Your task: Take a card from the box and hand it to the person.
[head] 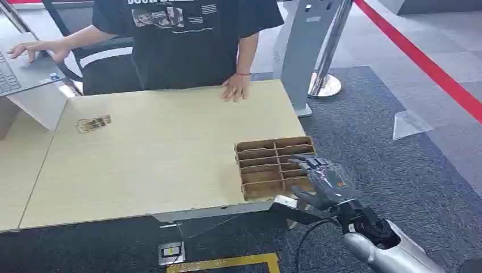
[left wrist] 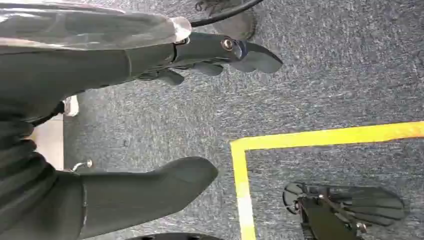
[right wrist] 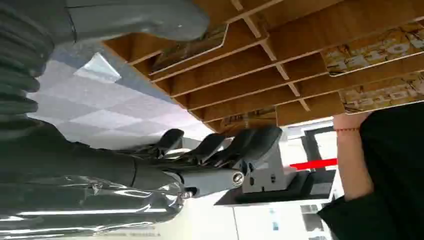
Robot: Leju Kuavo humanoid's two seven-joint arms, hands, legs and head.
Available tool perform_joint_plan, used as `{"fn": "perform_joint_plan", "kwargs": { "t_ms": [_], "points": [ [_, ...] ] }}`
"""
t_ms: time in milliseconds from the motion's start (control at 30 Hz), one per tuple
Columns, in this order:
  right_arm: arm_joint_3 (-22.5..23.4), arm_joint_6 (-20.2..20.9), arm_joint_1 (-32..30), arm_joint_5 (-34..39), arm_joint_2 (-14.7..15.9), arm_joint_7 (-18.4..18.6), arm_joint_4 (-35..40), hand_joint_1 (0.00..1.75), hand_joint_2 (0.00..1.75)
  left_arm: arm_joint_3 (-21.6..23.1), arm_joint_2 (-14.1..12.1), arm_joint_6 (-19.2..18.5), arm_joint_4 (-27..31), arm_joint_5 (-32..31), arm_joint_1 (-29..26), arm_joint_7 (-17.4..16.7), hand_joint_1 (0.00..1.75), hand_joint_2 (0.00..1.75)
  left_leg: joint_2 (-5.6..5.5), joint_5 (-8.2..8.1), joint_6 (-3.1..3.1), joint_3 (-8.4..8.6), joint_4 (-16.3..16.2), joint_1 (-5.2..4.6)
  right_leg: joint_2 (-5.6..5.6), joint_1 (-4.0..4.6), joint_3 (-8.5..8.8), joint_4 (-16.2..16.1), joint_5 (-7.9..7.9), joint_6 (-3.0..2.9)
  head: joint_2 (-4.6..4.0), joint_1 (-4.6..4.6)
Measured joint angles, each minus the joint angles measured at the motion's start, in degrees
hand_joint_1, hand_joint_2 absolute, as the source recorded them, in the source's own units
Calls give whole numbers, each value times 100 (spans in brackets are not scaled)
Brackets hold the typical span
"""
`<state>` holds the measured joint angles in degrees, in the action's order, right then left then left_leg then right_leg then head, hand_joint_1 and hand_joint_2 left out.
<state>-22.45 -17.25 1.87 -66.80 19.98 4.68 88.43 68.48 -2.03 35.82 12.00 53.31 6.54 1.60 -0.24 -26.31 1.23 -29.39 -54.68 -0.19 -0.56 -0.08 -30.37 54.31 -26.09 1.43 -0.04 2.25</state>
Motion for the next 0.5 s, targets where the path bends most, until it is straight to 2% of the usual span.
{"fn": "perform_joint_plan", "kwargs": {
  "t_ms": [133, 233, 267, 433, 500],
  "points": [
    [-35, -55, 21, 26, -2, -9, -94, 56, 175, 0, 0, 0, 0, 0, 0, 0, 0, 175, 0, 0, 0, 0, 0, 0, 0, 0, 1, 0, 0, 0, 0, 2],
    [-61, -70, 37, 46, -4, -9, -166, 61, 175, 0, 0, 0, 0, 0, 0, 0, 0, 175, 0, 0, 0, 0, 0, 0, 0, 0, 0, 0, 0, 0, 0, 2],
    [-72, -74, 41, 50, -4, -9, -186, 70, 175, 0, 0, 2, 0, 0, 0, 0, 0, 175, 0, 0, 0, 1, 0, 0, 0, 0, 1, 0, 0, 0, 2, 0],
    [-105, -79, 65, 61, -7, -9, -271, 68, 175, 0, 0, 2, 0, 0, -1, 0, 0, 175, 0, 0, 0, 0, 0, 0, 0, 0, 0, 0, 0, 0, 0, 2],
    [-118, -90, 76, 85, -7, -13, -304, 73, 175, 0, 0, 2, 0, 0, 0, 0, 0, 175, 0, 0, 0, 1, 0, 0, 1, 0, 0, 0, 0, 0, 0, 2]
  ]
}}
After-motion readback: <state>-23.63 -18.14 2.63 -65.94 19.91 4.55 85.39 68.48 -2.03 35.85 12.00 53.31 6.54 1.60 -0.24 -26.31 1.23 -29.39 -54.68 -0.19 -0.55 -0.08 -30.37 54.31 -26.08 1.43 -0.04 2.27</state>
